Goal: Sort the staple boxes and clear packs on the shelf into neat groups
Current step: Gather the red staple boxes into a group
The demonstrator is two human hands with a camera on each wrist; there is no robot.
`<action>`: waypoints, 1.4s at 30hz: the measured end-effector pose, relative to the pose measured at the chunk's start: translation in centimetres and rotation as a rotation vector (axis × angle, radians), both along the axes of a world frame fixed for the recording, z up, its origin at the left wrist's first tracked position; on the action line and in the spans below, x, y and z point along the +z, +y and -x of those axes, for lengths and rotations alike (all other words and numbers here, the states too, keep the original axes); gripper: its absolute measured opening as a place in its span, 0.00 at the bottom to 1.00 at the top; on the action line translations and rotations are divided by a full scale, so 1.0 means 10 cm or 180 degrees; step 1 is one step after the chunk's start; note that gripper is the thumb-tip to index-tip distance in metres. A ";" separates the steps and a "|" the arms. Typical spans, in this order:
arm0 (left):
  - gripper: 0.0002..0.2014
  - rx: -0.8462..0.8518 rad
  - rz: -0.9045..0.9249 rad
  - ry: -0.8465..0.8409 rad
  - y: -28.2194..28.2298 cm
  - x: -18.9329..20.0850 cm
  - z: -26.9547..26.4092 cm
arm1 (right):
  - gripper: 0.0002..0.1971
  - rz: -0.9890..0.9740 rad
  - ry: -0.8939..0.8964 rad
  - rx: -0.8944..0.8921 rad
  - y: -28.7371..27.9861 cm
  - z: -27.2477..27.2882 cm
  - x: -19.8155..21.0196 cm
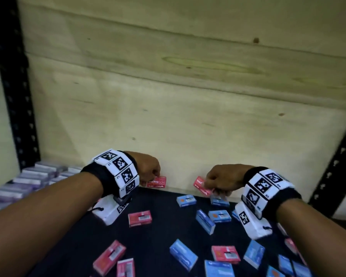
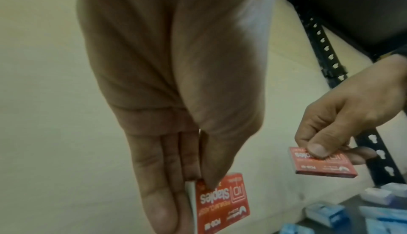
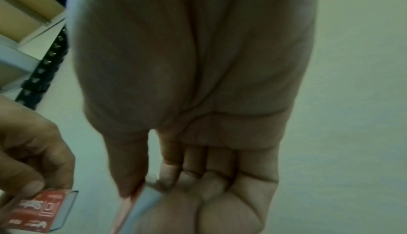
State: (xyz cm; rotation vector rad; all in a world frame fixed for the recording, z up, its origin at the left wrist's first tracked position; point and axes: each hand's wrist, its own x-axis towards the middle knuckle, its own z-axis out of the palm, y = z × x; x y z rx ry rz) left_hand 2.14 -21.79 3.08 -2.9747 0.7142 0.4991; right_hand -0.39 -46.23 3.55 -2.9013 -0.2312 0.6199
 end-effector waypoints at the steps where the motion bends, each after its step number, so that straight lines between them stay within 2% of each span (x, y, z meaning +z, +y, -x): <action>1: 0.15 0.0032 -0.0061 -0.0023 0.06 -0.02 -0.03 | 0.13 0.0058 -0.0019 0.0077 0.09 -0.04 -0.01; 4: 0.15 0.0098 -0.0113 -0.0018 0.20 -0.09 -0.15 | 0.08 0.0172 -0.0052 0.0281 0.35 -0.17 -0.07; 11: 0.18 0.0110 -0.0045 0.0071 0.34 -0.16 -0.25 | 0.10 0.0189 -0.0144 0.0697 0.67 -0.34 -0.15; 17: 0.16 -0.0111 -0.0199 -0.0282 0.38 -0.12 -0.25 | 0.12 0.0586 -0.0293 0.0880 0.89 -0.40 -0.19; 22: 0.14 -0.0129 -0.0188 -0.0335 0.43 -0.13 -0.28 | 0.12 0.0576 -0.0370 0.0994 1.10 -0.41 -0.26; 28: 0.16 -0.0203 0.0052 -0.0179 0.48 -0.27 -0.30 | 0.09 0.0556 -0.0425 0.1062 1.21 -0.38 -0.37; 35: 0.20 -0.0078 0.0278 -0.0002 0.60 -0.40 -0.35 | 0.10 0.0577 -0.0416 0.1044 1.21 -0.38 -0.39; 42: 0.18 0.0132 0.0123 -0.0028 0.78 -0.37 -0.39 | 0.10 0.0576 -0.0319 0.0966 1.20 -0.40 -0.34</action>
